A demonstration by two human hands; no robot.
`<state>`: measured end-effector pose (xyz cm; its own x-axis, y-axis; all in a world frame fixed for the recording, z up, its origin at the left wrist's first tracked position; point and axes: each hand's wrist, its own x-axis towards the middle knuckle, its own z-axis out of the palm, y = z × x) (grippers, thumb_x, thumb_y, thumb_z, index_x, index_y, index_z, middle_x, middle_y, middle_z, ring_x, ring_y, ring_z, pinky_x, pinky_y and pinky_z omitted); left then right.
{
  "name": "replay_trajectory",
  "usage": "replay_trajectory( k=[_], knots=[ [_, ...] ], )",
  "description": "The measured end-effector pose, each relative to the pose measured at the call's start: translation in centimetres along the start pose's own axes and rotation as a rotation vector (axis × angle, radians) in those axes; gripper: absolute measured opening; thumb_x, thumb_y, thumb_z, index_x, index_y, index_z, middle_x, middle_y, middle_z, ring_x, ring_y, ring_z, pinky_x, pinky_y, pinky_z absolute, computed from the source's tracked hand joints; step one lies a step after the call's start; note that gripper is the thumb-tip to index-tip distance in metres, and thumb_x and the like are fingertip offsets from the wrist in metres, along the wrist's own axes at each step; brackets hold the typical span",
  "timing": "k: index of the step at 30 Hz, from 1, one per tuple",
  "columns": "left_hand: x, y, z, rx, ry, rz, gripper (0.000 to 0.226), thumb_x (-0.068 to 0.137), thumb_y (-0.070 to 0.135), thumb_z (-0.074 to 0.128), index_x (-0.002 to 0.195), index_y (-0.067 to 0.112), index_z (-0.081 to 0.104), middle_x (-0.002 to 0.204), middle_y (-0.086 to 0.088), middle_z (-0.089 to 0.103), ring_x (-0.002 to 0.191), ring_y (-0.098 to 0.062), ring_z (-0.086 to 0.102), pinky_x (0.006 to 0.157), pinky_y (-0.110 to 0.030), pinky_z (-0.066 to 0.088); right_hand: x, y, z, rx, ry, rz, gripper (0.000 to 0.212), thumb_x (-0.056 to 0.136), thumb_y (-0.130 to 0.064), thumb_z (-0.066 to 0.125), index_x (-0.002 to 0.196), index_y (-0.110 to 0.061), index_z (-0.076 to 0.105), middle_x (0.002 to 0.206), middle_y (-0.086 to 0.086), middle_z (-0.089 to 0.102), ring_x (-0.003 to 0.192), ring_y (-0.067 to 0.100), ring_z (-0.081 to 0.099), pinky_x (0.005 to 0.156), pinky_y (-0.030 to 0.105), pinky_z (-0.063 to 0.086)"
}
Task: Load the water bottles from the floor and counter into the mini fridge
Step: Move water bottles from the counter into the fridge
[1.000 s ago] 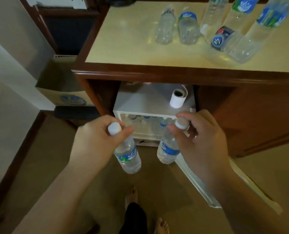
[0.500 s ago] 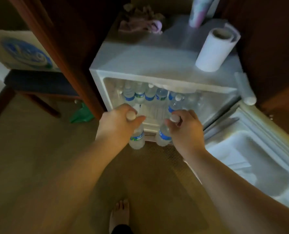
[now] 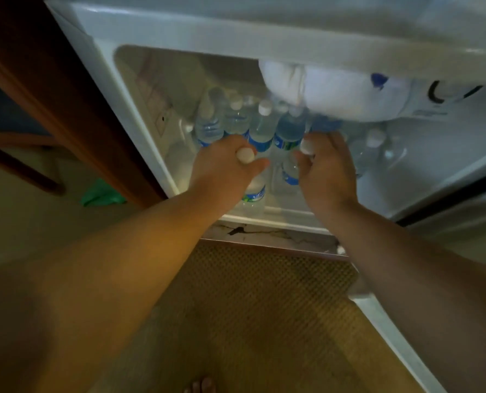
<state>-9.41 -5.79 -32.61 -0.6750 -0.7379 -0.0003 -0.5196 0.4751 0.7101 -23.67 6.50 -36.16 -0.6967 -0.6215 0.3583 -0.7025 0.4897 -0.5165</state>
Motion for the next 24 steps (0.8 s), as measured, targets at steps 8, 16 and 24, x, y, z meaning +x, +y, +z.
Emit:
replay_trajectory(
  k=[8, 16, 24],
  knots=[
    [5.4, -0.3, 2.8, -0.005, 0.017, 0.04, 0.028, 0.085, 0.046, 0.079, 0.097, 0.022, 0.07, 0.085, 0.012, 0.064, 0.073, -0.004, 0.059, 0.057, -0.006, 0.034, 3.1, 1.2, 1.9, -0.077, -0.019, -0.091, 0.019, 0.09, -0.009, 0.067, 0.109, -0.003, 0.068, 0.107, 0.022, 0.063, 0.097, 0.042, 0.062, 0.074, 0.043, 0.051],
    [8.4, -0.1, 4.4, 0.094, 0.014, 0.085, 0.036, 0.087, 0.046, 0.078, 0.107, 0.016, 0.072, 0.104, -0.003, 0.075, 0.097, -0.022, 0.068, 0.079, -0.03, 0.048, 4.0, 1.5, 3.3, -0.028, 0.066, -0.147, 0.025, 0.086, -0.005, 0.071, 0.111, -0.001, 0.069, 0.103, 0.024, 0.066, 0.092, 0.045, 0.063, 0.077, 0.05, 0.054],
    [8.5, 0.4, 5.1, 0.039, 0.037, 0.156, 0.039, 0.083, 0.042, 0.083, 0.109, 0.015, 0.073, 0.101, -0.006, 0.075, 0.093, -0.027, 0.069, 0.08, -0.035, 0.052, 3.1, 1.3, 3.6, -0.031, 0.047, -0.051, 0.039, 0.092, -0.013, 0.071, 0.13, -0.007, 0.065, 0.112, 0.024, 0.062, 0.1, 0.043, 0.062, 0.082, 0.048, 0.055]
  ],
)
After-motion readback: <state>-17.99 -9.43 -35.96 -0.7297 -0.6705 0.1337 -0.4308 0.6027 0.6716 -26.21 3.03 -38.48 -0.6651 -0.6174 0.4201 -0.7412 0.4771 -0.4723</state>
